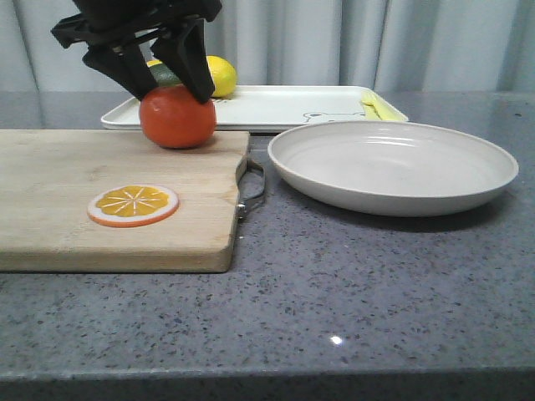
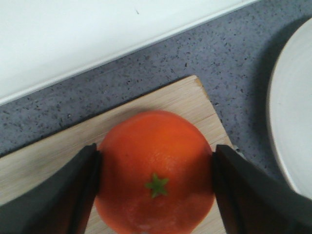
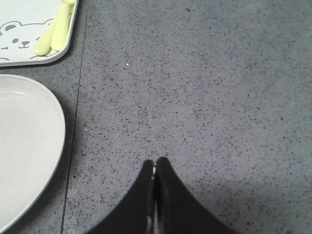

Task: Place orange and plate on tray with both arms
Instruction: 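Lift the orange with the left gripper and lower it onto the white plate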

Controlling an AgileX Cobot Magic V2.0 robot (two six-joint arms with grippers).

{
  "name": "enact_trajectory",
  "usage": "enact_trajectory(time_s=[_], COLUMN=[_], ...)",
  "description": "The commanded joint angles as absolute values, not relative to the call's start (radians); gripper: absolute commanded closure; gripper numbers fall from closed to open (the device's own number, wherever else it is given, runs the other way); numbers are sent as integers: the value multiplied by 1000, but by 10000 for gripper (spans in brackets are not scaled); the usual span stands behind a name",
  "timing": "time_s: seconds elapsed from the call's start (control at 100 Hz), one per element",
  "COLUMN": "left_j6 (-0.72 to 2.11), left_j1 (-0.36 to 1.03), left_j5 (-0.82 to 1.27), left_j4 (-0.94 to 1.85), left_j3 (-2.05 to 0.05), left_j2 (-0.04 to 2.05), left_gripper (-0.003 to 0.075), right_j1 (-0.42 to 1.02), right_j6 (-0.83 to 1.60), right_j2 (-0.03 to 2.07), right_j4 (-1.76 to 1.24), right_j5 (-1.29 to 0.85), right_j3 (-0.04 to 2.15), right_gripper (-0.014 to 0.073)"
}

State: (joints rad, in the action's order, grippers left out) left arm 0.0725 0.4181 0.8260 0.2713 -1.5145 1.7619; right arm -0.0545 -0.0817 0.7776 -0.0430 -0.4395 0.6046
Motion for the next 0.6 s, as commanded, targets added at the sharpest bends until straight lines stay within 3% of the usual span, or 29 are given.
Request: enact_trajectory(time_s=[0.0, 0.32, 0.59], left_j6=[87, 119, 119], left_j1=[429, 597, 744], left_j5=[796, 754, 802], left_j4=[314, 319, 319], left_j3=[-1564, -1670, -1832], left_j2=[1716, 1732, 1882], left_gripper=[540, 540, 540], right_j1=[-59, -59, -59], right_j6=[-74, -74, -74], right_j2=[777, 777, 777], right_j4=[-40, -40, -40], right_j5=[-376, -376, -377], right_j3=[643, 643, 643], right_gripper=[659, 659, 659])
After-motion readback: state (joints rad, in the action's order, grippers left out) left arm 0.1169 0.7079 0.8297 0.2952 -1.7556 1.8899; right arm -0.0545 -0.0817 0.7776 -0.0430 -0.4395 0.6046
